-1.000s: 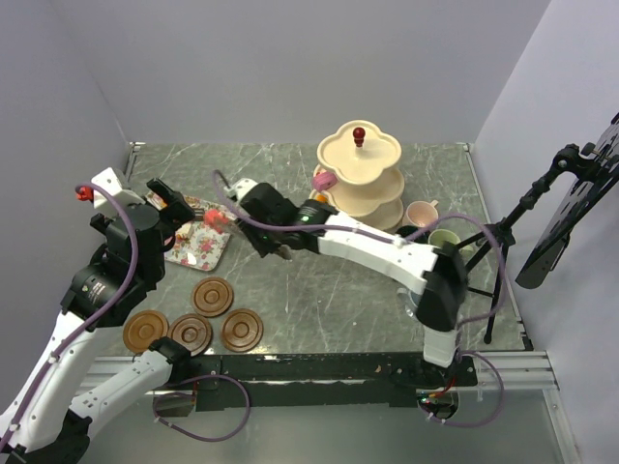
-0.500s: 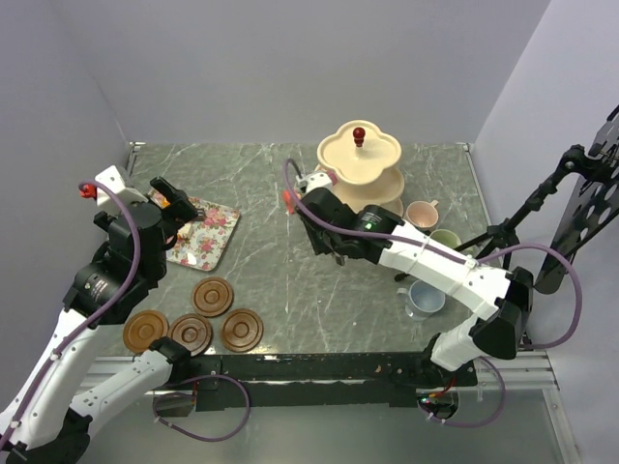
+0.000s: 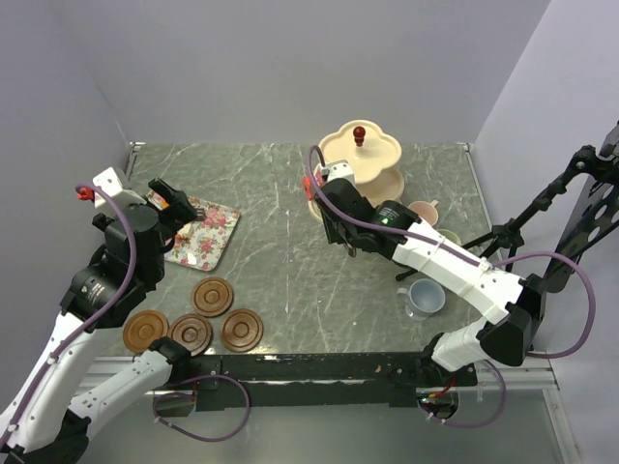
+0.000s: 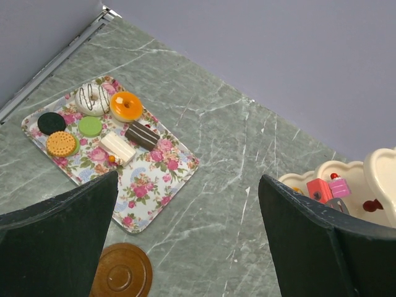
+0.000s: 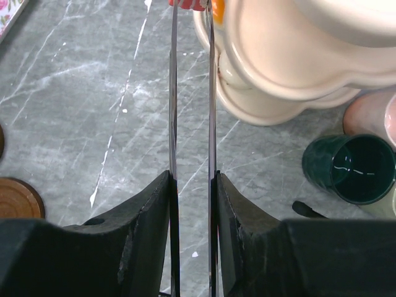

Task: Serve the afternoon tea
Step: Place the desert on the desert table, then pick up the desert from the tray, then place the desert on the desert table.

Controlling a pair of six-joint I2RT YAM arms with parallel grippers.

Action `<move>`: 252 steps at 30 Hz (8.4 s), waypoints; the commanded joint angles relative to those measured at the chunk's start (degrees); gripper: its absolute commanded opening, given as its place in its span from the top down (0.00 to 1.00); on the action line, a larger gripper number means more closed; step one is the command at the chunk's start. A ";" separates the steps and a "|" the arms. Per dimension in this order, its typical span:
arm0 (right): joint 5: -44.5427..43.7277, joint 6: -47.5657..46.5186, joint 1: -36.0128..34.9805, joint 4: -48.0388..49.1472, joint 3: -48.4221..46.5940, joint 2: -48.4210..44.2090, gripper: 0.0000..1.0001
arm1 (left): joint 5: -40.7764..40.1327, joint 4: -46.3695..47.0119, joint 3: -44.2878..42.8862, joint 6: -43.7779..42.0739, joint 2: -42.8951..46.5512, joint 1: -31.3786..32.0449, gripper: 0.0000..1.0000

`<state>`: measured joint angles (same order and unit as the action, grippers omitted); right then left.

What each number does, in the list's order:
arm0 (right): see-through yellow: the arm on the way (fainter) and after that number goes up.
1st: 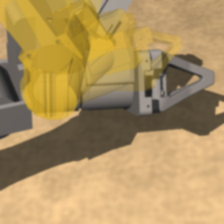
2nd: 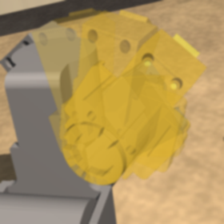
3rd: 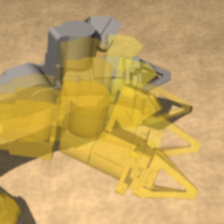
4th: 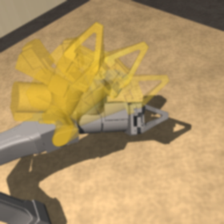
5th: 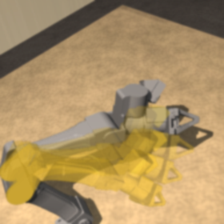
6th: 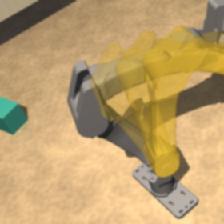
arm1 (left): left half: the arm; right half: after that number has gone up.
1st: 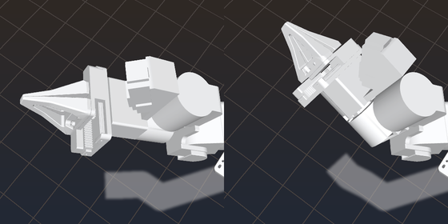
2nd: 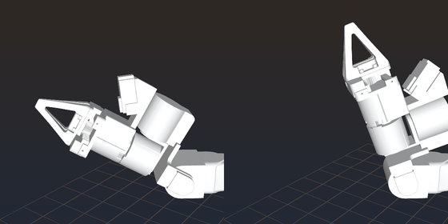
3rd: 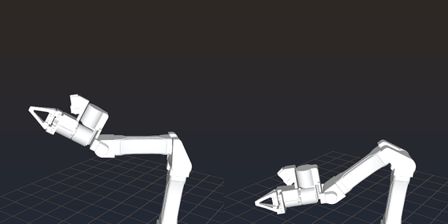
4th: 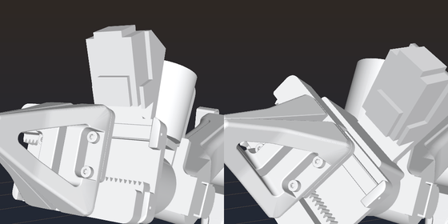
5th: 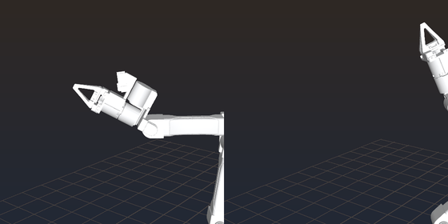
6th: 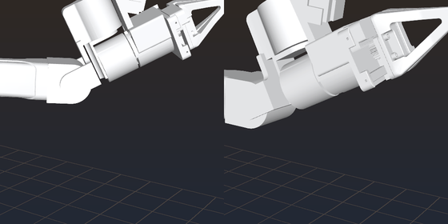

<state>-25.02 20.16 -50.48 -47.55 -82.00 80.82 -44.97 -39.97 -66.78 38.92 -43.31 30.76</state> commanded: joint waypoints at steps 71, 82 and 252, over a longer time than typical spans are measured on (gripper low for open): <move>-13.84 3.93 0.38 0.87 4.47 -6.54 0.40 | -0.29 1.65 0.43 0.90 -0.46 0.61 0.00; -10.76 -2.84 -3.22 9.67 8.43 -9.54 0.45 | -0.47 1.91 0.69 0.72 -0.64 0.53 0.00; -3.72 -2.59 -9.55 4.32 7.02 -3.90 0.88 | -9.08 1.38 2.36 3.01 4.11 0.88 0.00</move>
<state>-23.66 11.77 -60.12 -38.11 -76.99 82.89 -54.28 -41.04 -64.93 41.67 -38.54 31.38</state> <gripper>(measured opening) 0.322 0.995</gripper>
